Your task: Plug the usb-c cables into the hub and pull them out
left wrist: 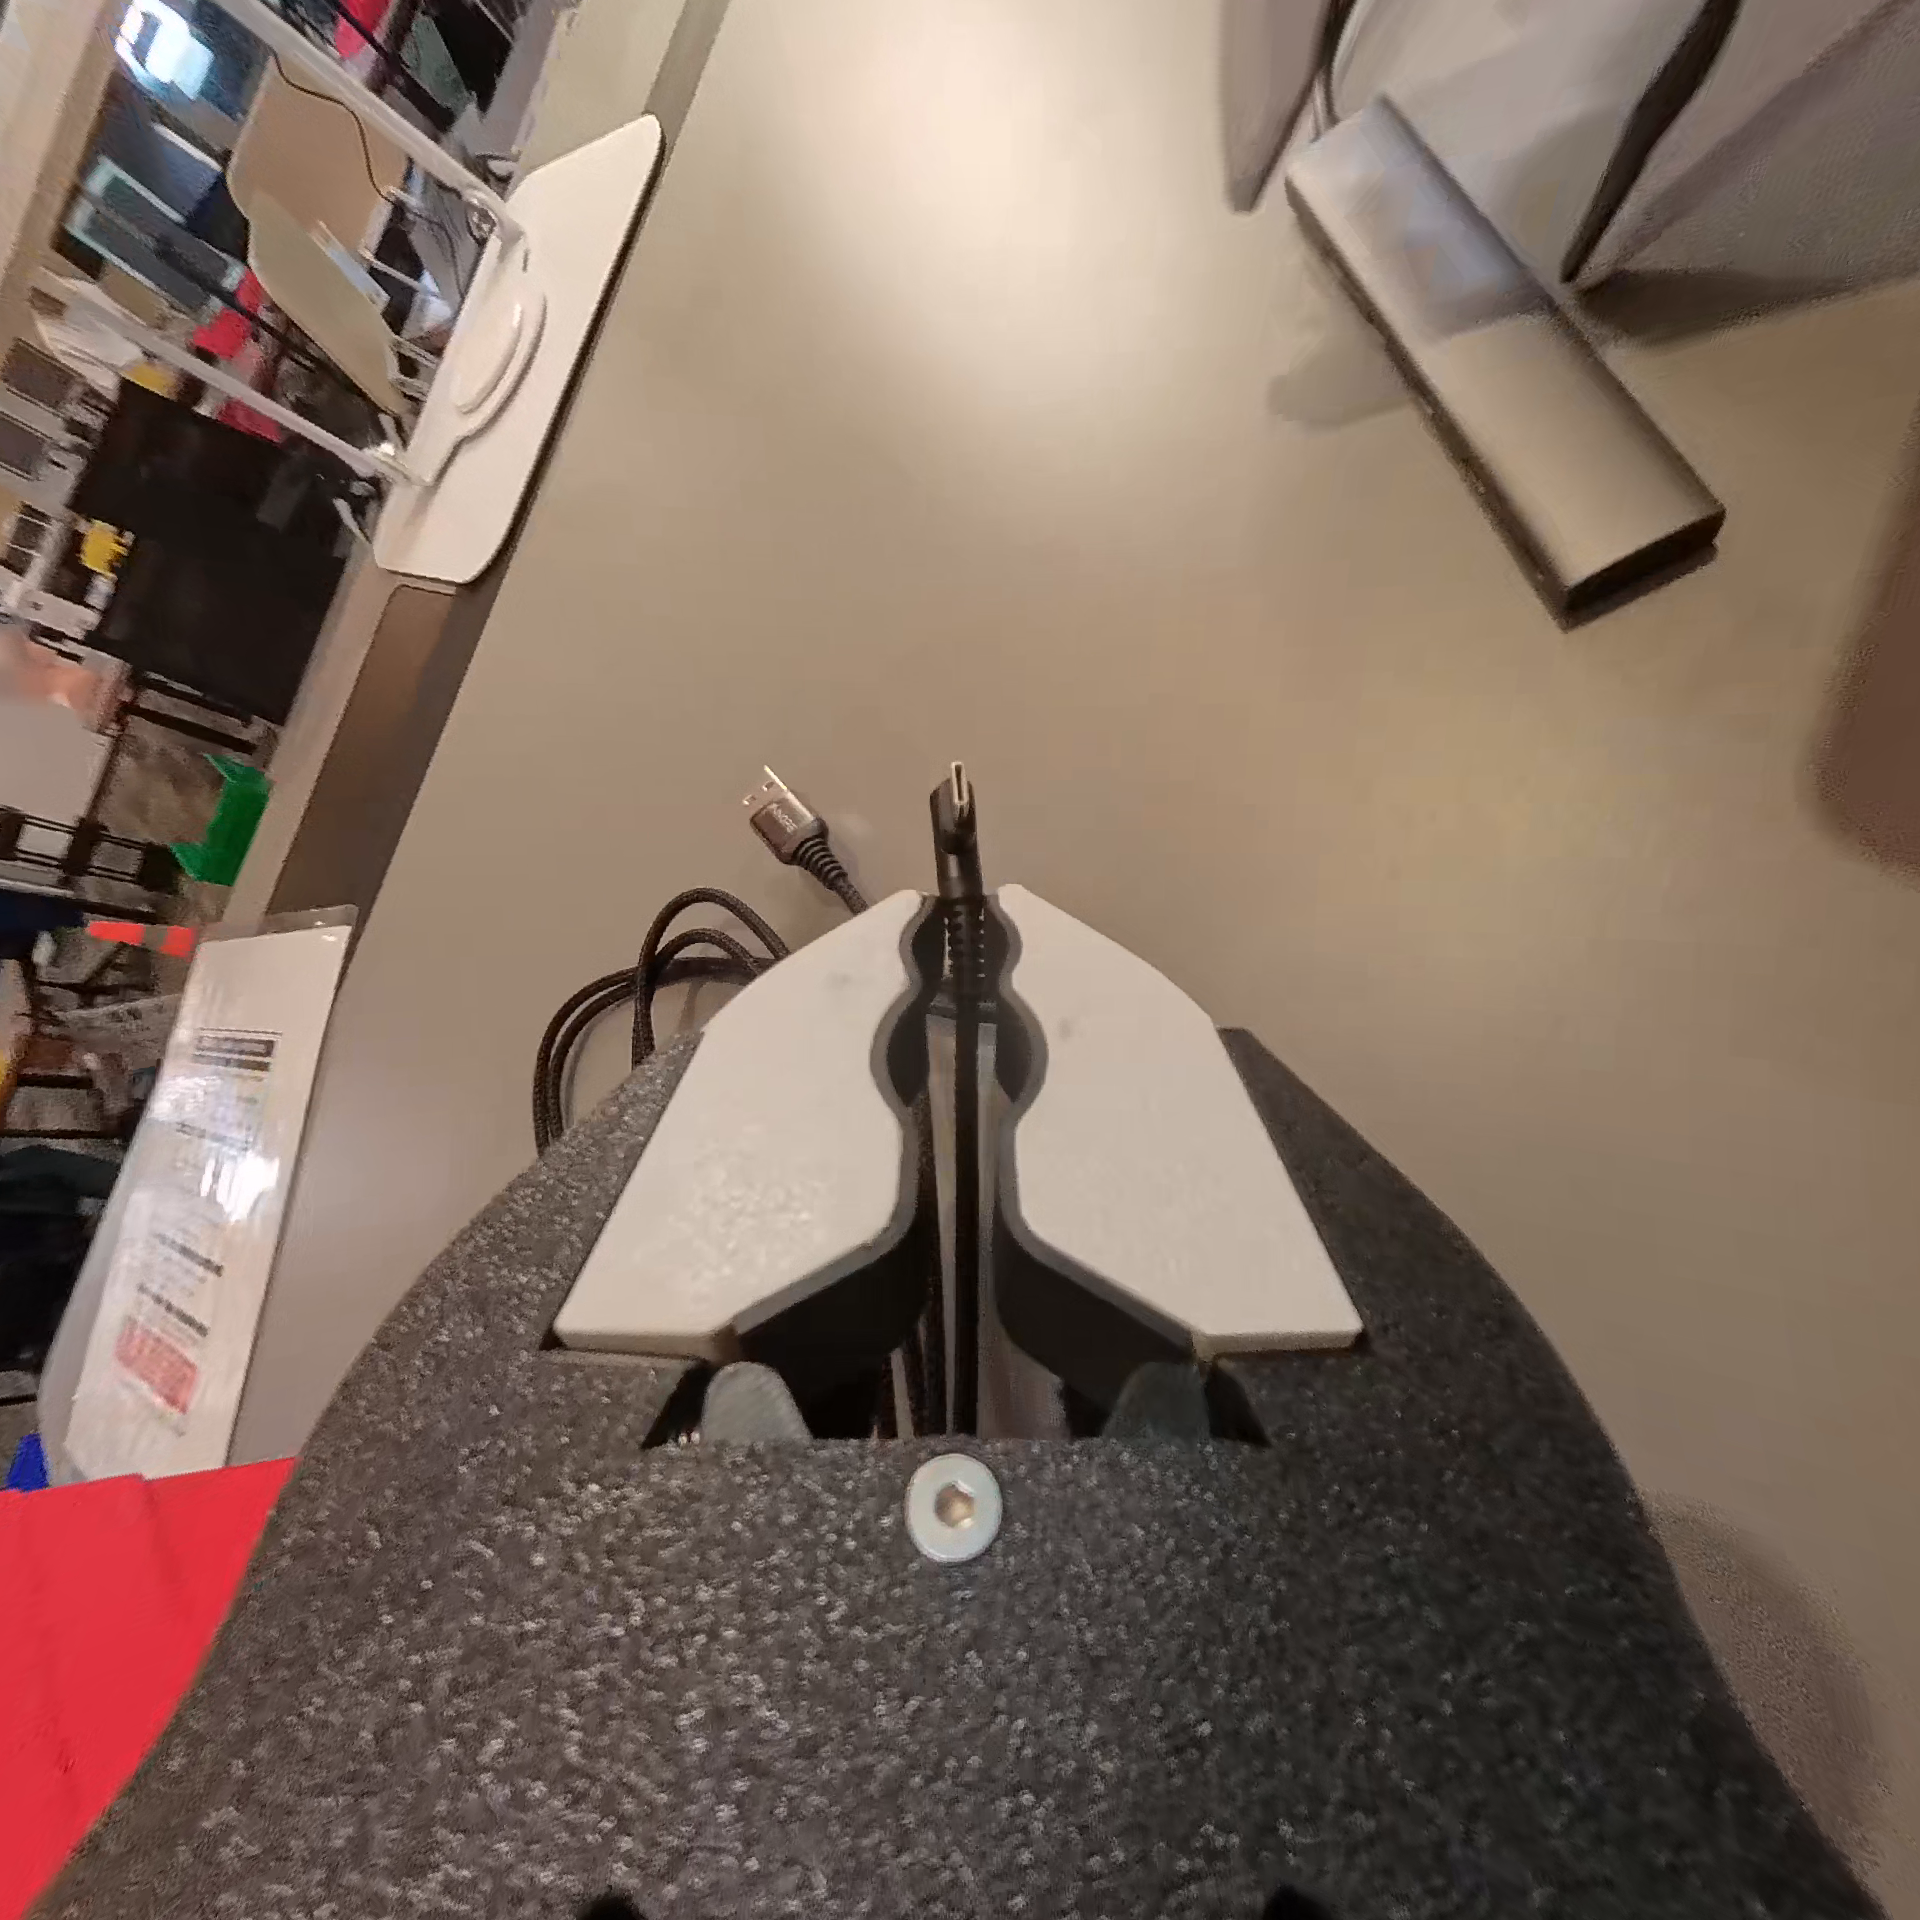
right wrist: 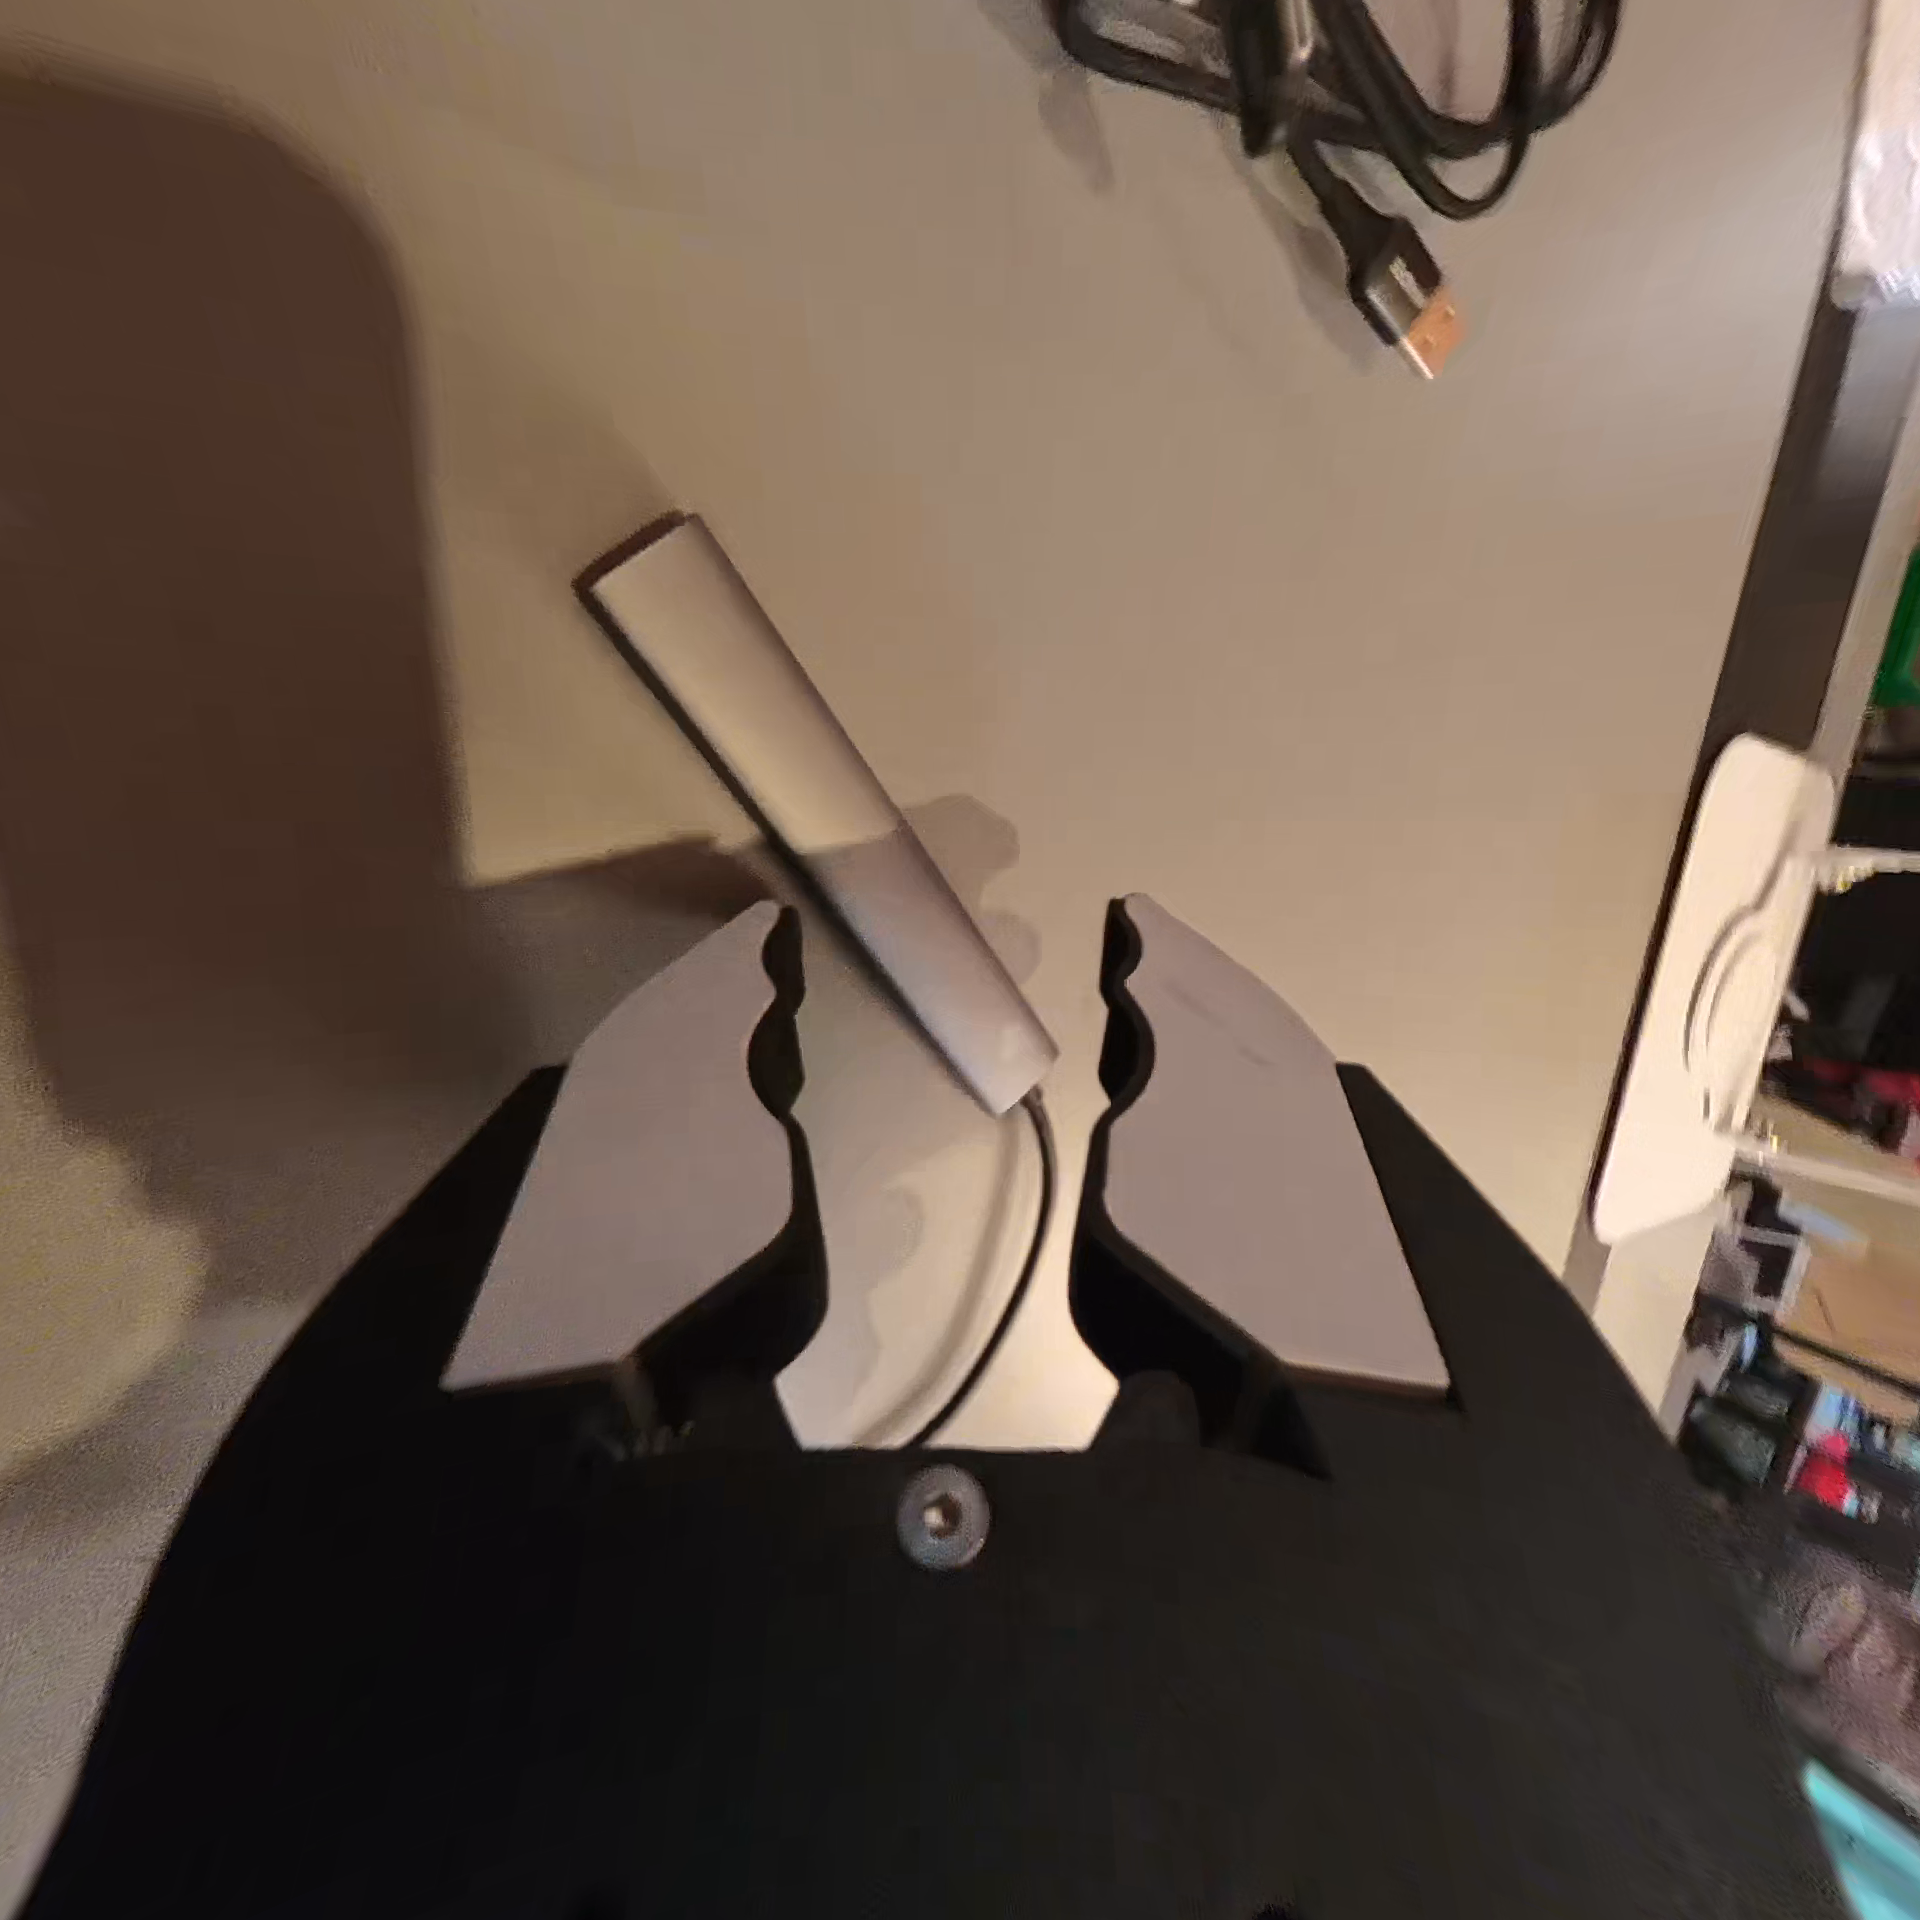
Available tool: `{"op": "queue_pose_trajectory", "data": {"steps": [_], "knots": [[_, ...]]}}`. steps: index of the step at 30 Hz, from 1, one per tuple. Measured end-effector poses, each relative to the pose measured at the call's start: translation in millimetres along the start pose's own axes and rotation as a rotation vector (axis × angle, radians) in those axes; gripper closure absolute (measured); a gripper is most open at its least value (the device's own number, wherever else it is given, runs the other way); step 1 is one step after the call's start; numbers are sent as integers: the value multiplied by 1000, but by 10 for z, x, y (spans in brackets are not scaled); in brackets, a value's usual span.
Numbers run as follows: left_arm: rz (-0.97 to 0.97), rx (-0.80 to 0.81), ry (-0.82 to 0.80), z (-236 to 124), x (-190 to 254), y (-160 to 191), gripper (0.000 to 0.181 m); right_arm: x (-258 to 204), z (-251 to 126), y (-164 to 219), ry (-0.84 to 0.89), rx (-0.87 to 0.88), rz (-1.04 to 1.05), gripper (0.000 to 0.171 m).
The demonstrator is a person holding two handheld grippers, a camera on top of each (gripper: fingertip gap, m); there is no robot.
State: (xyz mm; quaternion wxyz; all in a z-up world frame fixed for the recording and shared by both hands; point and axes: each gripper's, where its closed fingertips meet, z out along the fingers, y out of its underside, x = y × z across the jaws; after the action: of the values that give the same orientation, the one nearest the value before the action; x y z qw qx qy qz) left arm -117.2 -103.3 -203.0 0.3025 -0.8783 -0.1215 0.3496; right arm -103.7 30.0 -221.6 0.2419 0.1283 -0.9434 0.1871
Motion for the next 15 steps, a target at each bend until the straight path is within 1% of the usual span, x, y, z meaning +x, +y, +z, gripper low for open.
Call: {"op": "queue_pose_trajectory", "data": {"steps": [2, 4, 5, 7, 9, 11, 15], "knots": [[54, 9, -30, -10, 71, -9, 174, -2, 37, -20, -107, 3, -53, 113], [114, 5, -64, -4, 146, -10, 174, -30, 75, -41, -235, -2, -51, 108], [142, 4, -79, 0, 184, -8, 174, -49, 94, -55, -291, -5, -43, 110], [177, 0, -97, 8, 261, 2, 174, -123, 109, -79, -405, -11, -17, 124], [182, -3, -113, 8, 313, 18, 174, -167, 123, -110, -477, -11, 37, 145], [174, 6, -143, -13, 316, 7, 174, -105, 167, -137, -450, 7, 95, 147], [163, -1, -182, -22, 298, -4, 174, 72, 208, -118, -322, 84, 237, 147]]}}
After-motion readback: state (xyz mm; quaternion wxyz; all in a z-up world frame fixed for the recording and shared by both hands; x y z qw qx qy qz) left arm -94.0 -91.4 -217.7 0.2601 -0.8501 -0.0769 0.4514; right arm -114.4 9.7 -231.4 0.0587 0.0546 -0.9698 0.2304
